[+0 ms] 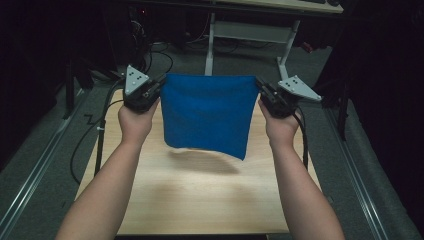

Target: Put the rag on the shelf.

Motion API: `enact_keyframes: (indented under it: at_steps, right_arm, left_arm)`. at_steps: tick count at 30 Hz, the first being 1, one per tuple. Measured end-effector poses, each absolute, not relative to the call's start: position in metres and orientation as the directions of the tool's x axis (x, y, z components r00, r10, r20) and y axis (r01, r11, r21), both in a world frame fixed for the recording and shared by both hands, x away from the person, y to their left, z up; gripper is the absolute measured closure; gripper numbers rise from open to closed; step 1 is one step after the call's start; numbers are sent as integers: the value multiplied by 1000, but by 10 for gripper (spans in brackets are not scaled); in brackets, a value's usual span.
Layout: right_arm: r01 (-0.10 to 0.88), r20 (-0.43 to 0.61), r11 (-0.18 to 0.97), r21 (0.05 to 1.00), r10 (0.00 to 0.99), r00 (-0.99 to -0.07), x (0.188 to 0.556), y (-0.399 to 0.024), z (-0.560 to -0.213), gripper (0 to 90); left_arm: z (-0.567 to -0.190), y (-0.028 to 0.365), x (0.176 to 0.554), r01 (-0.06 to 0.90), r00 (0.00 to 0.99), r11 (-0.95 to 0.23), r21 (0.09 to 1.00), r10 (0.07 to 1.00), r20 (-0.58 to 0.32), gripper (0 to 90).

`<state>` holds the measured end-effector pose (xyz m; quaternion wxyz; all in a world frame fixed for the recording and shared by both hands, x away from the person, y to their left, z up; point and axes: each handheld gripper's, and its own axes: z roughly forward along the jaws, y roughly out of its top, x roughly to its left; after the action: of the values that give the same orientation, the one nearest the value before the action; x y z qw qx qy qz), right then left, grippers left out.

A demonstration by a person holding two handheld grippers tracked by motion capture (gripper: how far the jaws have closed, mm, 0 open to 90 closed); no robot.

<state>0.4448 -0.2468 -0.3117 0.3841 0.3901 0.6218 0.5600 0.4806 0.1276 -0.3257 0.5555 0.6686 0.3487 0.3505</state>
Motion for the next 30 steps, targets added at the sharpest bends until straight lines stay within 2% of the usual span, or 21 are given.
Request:
enact_keyframes:
  at_steps: [6,13,23,30]
  right_arm:
    - [86,-47,87,992,920,-388,468,-244,-316,887]
    - [143,-74,135,980,928,-364,494,-241,-327,887]
    - [118,-106,153,981,936,-335,499,-246,-314,887]
    - [178,-125,192,965,935,-333,511,-250,-328,887]
  left_arm:
    - [-330,130,494,94,487,-132,987,871,70,879]
    - [-343,124,513,124,469,-203,971,874,123,879]
    - [-328,114,524,82,470,-208,975,871,146,878]
    - [-350,107,543,172,484,-220,960,868,112,877]
